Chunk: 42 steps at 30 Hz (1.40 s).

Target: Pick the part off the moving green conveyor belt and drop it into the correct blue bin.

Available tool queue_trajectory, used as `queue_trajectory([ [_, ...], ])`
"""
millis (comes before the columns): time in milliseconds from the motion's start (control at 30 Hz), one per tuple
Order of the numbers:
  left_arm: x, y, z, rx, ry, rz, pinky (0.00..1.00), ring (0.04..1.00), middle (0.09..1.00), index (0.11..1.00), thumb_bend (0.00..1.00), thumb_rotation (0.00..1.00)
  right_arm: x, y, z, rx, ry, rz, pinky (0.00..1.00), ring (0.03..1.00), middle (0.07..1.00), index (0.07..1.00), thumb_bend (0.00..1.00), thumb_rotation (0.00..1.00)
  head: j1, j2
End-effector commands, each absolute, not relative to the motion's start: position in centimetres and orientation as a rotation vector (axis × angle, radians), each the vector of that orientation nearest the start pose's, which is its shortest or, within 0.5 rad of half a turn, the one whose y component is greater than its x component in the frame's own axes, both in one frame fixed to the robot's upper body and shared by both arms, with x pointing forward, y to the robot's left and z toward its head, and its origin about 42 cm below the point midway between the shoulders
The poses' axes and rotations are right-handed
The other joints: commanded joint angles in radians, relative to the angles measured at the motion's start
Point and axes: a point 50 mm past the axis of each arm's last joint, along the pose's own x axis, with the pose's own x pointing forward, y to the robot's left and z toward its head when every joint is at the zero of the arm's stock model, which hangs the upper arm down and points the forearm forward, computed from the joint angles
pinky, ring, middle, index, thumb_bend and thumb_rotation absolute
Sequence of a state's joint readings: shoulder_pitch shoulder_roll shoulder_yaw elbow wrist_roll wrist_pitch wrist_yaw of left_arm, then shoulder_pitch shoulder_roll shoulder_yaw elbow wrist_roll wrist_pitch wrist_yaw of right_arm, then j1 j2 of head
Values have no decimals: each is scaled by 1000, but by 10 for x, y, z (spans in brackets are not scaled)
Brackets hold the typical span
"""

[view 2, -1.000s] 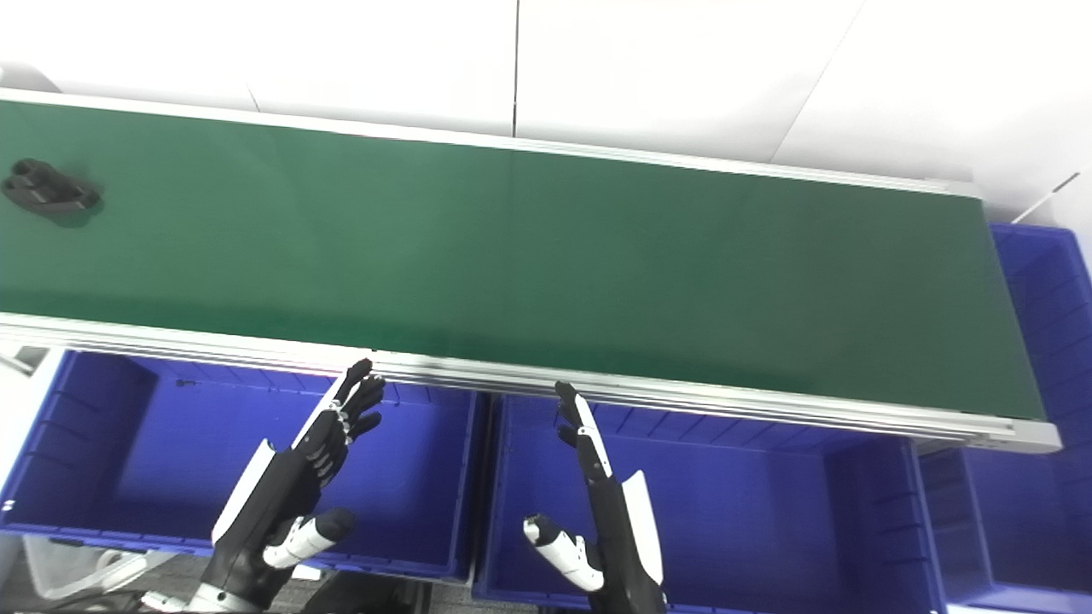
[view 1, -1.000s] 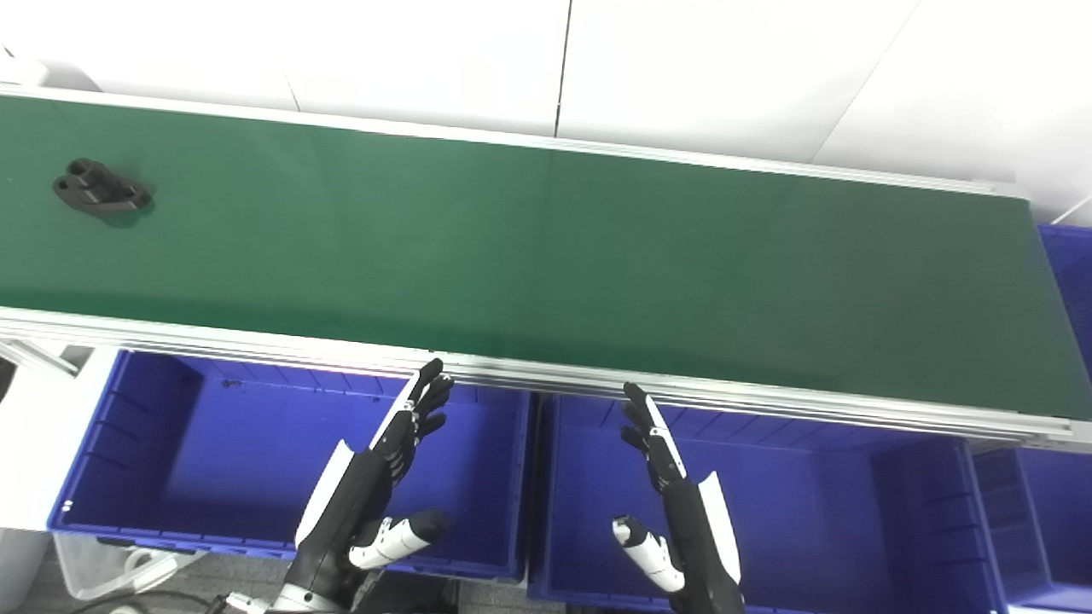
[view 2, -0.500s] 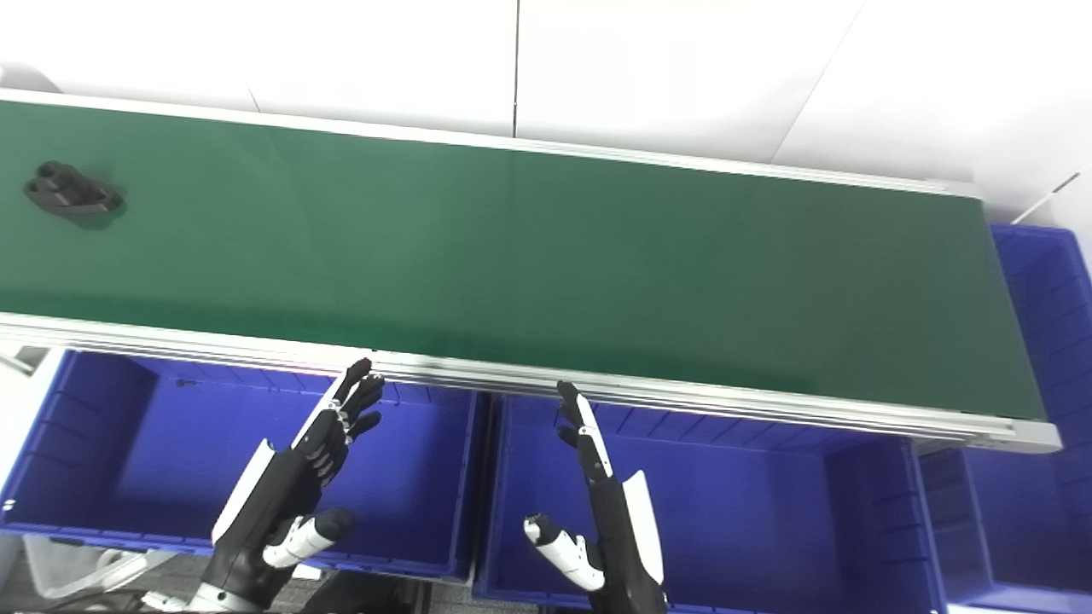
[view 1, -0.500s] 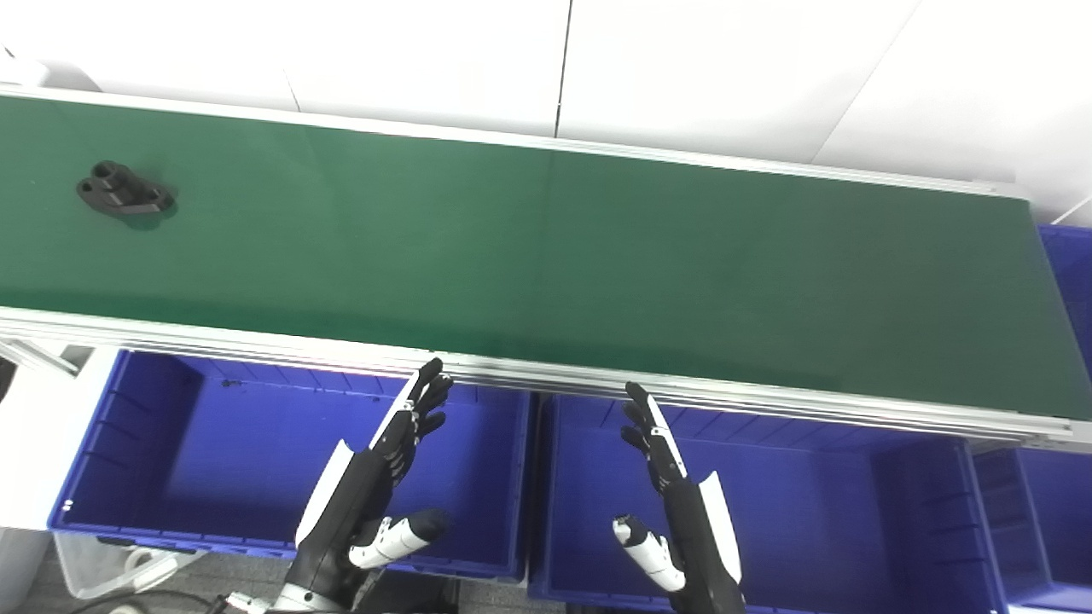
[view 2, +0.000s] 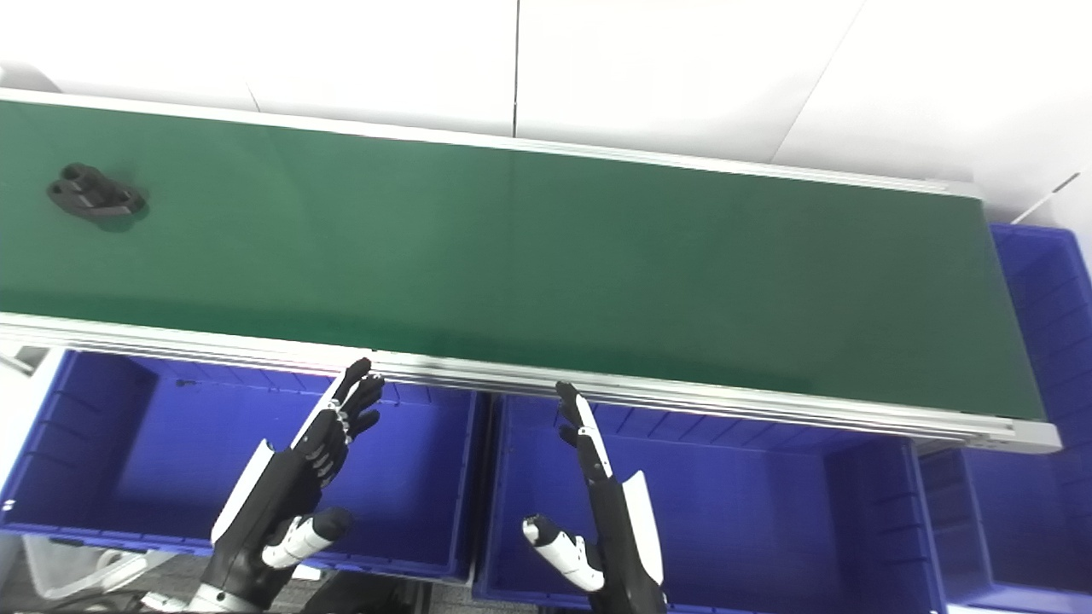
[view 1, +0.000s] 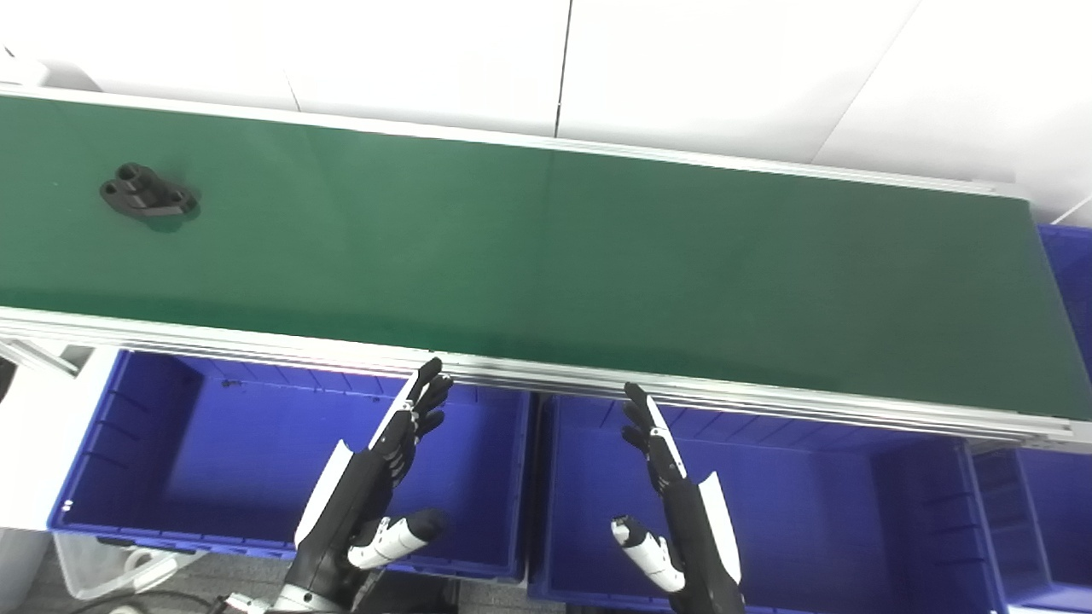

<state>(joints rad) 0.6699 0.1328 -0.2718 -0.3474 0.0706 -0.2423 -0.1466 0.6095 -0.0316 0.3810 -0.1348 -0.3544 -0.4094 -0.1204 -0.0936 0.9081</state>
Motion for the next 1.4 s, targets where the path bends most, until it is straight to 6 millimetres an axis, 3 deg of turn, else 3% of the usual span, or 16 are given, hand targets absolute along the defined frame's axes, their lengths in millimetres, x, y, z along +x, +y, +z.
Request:
queue_trajectory([
  [0, 58, 190, 99, 51, 36, -311, 955, 981, 963, 1000, 834, 775, 65, -135, 67, -165, -43, 206, 888, 952, 979, 970, 845, 960, 0, -3],
  [233, 58, 192, 97, 63, 32, -316, 936, 972, 962, 1000, 823, 777, 65, -133, 64, -159, -42, 210, 894, 952, 978, 965, 848, 951, -8, -18],
  [267, 58, 192, 94, 65, 31, -319, 936, 972, 962, 1000, 823, 776, 65, -133, 62, -157, -38, 212, 894, 952, 978, 965, 848, 951, -17, -51],
  [300, 57, 193, 93, 68, 31, -322, 939, 976, 966, 1000, 817, 780, 64, -133, 60, -155, -35, 214, 899, 954, 980, 966, 843, 945, -17, -51],
  [333, 57, 193, 89, 66, 31, -325, 939, 977, 967, 1000, 815, 781, 63, -132, 57, -150, -27, 217, 900, 955, 980, 967, 841, 943, -24, -82],
  [500, 58, 193, 74, 66, 50, -322, 942, 972, 958, 993, 834, 773, 64, -132, 44, -161, -4, 222, 879, 949, 979, 967, 841, 927, -25, -150],
  [700, 61, 189, 59, 70, 54, -336, 950, 971, 954, 983, 869, 791, 66, -136, 29, -167, 23, 229, 851, 938, 971, 964, 853, 896, 14, -249],
  [733, 61, 188, 57, 70, 50, -337, 943, 966, 952, 978, 872, 789, 66, -137, 27, -167, 26, 229, 845, 936, 970, 960, 851, 887, 14, -249],
  [767, 62, 187, 53, 70, 50, -336, 939, 962, 949, 974, 874, 787, 67, -138, 25, -169, 31, 229, 841, 936, 969, 958, 849, 880, 28, -279],
  [800, 62, 187, 51, 77, 48, -339, 936, 960, 948, 972, 877, 785, 67, -138, 23, -171, 33, 229, 838, 935, 968, 957, 849, 877, 28, -279],
  [833, 63, 186, 48, 82, 47, -339, 922, 954, 944, 972, 876, 790, 68, -139, 20, -173, 37, 229, 834, 932, 967, 955, 855, 876, 40, -310],
  [967, 65, 182, 39, 78, 55, -342, 876, 930, 928, 959, 887, 780, 68, -143, 12, -172, 59, 230, 835, 932, 966, 951, 871, 877, 66, -359],
  [1200, 67, 178, 36, 71, 65, -356, 918, 943, 928, 953, 874, 756, 68, -149, 10, -170, 63, 230, 803, 915, 961, 947, 880, 896, 118, -379],
  [1367, 66, 174, 36, 80, 67, -340, 870, 911, 904, 933, 867, 758, 67, -152, 10, -170, 64, 230, 808, 913, 954, 943, 879, 896, 151, -379],
])
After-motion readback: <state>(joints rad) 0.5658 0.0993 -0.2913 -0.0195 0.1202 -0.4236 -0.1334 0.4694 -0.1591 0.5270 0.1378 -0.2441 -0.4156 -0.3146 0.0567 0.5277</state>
